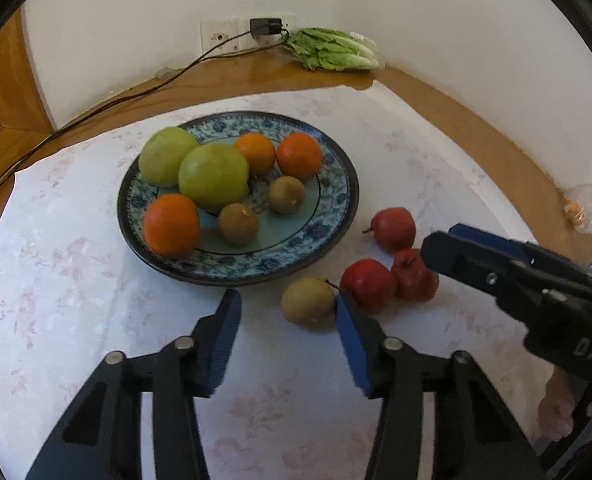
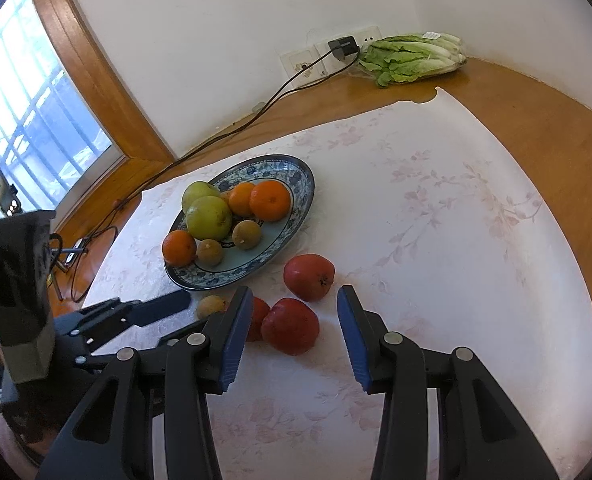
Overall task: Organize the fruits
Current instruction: 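Withdraw both tools from the plate and close the left tool on a brown kiwi, then lift the kiwi with the left tool while the right tool grasps a red pomegranate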
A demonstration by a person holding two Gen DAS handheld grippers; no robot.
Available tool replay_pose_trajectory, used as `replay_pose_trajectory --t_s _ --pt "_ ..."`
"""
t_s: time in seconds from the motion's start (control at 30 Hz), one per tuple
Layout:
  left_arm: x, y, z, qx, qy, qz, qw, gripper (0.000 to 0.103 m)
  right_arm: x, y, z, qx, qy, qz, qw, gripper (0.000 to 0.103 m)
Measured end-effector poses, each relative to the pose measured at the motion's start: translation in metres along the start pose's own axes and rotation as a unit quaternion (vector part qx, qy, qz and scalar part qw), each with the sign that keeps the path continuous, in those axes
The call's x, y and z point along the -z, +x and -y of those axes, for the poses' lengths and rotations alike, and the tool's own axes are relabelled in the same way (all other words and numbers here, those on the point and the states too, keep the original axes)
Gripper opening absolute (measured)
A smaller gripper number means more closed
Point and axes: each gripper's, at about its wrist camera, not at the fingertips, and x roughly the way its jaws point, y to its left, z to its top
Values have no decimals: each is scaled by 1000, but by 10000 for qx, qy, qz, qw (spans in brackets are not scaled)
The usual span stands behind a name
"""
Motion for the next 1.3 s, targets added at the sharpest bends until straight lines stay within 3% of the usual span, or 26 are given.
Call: replay_pose_trajectory --t_s 0.2,0.37,0.97,1.3 --pt "0 4 -1 28 -42 23 10000 41 0 1 1 -2 19 -3 10000 45" --pt "0 4 1 165 -41 35 9998 28 2 2 1 -11 13 -45 10000 45" --pt "4 -14 -21 201 -303 171 9992 28 12 15 -13 -15 -170 -283 9995 45" --pt "5 -15 -24 249 -341 187 9989 28 13 19 -14 42 -183 -344 9992 37"
